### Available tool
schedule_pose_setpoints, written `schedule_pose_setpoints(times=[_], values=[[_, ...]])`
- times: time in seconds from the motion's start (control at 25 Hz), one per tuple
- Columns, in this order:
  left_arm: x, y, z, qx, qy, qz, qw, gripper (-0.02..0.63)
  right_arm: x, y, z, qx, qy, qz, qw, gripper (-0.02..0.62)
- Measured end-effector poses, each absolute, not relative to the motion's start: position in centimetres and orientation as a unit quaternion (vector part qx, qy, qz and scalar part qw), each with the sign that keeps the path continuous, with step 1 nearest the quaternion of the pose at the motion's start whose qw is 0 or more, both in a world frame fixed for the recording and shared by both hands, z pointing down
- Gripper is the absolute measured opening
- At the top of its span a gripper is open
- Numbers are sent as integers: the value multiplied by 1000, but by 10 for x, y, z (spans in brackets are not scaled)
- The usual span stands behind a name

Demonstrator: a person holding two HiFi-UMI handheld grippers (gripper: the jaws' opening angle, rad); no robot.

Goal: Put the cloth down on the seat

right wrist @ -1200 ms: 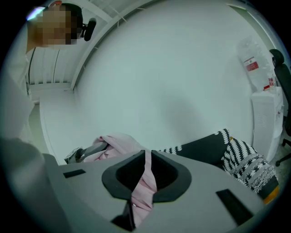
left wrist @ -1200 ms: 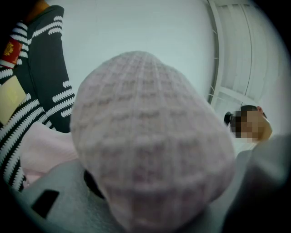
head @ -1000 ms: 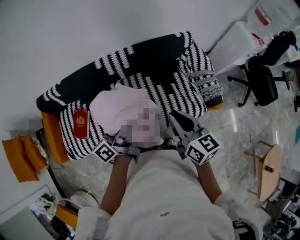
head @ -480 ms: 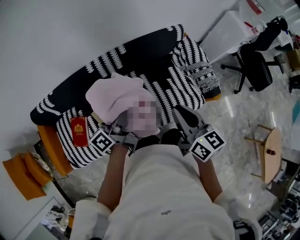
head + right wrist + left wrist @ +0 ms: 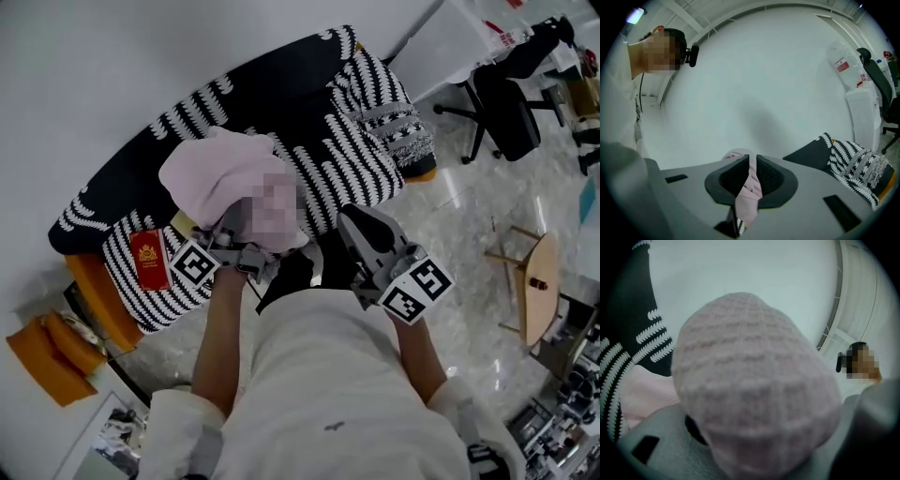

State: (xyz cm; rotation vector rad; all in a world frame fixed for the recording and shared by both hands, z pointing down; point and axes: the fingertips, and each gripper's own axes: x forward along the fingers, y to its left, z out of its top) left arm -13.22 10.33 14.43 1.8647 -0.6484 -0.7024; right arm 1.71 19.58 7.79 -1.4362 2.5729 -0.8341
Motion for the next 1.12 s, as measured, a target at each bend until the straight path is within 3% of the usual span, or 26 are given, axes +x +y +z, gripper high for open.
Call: schedule_pose_setpoints(times=[1.12], values=[[-71, 43, 387, 692, -381, -240, 564, 301, 56, 121, 160, -331, 869, -367, -21, 9]])
